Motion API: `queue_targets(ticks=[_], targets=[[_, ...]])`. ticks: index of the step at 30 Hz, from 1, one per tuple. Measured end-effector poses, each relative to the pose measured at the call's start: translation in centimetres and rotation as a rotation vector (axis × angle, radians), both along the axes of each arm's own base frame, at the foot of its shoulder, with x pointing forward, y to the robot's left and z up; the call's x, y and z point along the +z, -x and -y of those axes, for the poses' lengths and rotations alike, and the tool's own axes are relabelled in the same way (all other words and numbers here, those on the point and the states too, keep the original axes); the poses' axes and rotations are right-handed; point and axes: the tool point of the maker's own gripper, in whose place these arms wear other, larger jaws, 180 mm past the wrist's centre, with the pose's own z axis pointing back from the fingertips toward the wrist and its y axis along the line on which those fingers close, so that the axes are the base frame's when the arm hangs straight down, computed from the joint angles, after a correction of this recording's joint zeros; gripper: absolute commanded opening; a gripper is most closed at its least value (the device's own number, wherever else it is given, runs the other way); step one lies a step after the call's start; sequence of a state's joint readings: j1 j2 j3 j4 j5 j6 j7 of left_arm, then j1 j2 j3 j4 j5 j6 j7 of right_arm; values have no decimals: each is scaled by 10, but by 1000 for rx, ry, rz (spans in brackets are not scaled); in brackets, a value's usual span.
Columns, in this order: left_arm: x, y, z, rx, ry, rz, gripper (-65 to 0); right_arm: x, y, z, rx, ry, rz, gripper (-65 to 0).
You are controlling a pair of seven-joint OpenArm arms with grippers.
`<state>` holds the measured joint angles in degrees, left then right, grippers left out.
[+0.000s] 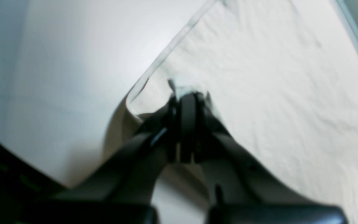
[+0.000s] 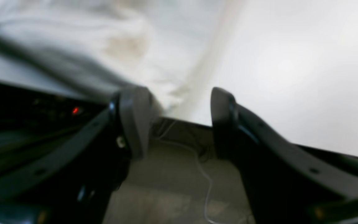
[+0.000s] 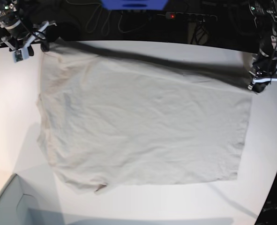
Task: Layout the t-shirt on the table in an organized manner, then fold the t-shirt properly
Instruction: 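Lower the stretched shirt flat onto the table with both grippers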
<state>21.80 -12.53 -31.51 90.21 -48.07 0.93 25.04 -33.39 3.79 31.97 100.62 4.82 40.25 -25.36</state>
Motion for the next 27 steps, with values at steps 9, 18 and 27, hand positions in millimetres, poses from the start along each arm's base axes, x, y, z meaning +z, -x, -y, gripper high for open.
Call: queue_targets(ticks=[9,18,27], targets=[[10,-5,5,-14,-5,29,-648,-6,9,-10,-51,-34,-13,-331],[7,-5,4,-11,-4,21,-648,-17,17,-22,-51,-70,-41,-329],[2,4,3,-9,-7,-1,-648,-45,21,-26,-84,-125,-99,-330]])
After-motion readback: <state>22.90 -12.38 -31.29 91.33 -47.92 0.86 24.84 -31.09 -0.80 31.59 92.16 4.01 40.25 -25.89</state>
